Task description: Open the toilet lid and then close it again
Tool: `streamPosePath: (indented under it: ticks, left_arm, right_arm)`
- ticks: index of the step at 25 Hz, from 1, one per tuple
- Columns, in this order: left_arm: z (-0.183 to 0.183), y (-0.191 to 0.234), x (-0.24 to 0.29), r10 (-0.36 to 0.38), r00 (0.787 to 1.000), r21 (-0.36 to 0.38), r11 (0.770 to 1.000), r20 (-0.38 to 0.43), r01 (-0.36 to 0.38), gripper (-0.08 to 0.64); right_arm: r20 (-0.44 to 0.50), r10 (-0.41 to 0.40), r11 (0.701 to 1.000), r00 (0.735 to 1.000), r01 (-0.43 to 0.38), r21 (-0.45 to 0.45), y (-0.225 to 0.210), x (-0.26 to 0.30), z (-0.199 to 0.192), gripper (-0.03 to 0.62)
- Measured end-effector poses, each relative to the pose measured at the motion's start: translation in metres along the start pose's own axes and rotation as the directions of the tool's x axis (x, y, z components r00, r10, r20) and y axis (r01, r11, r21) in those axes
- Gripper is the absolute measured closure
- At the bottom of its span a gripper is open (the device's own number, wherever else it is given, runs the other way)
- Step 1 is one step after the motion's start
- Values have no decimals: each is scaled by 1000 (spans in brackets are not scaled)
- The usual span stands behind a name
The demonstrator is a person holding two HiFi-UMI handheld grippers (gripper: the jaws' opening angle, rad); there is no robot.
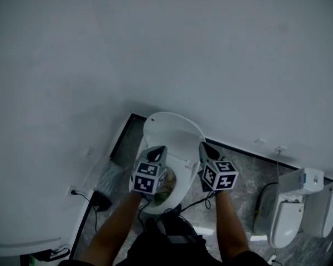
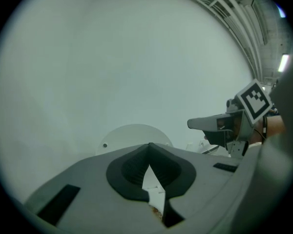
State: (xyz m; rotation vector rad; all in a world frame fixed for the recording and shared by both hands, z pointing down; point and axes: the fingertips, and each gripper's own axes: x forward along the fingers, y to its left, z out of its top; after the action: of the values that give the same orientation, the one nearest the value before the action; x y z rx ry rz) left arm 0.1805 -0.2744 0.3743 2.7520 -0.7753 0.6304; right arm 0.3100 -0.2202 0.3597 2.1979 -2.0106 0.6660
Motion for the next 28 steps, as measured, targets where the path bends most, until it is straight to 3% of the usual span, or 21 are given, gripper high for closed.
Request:
streamPosePath:
  ticks: [10,12,17,26,28]
  left_arm:
    - [-6,10,-13,45,999,-25,999,-13,-45,552]
    - [-9,12,-12,54,998,-35,998,-23,-54,551]
    - [-15,20,-9,84,995,-55,995,-44,-86,552]
    - [-45,34,-21,153,982,-88,983,-108,-163,551]
    - [-50,33,-25,165,979,-93,980,-116,-176,552]
  right_arm:
    - [-44,21,993,999,-26,-113,-24,56,22,580]
    - [-67,41,991,997,-49,-126,-27,70,19,483]
    - [-145,49,977,988,-78,-199,-35,101,1,422]
    - [-270,100,941,958,-179,-288,-44,126,-28,417]
    - [-273,97,935,957,-182,-305,-47,122,-28,458]
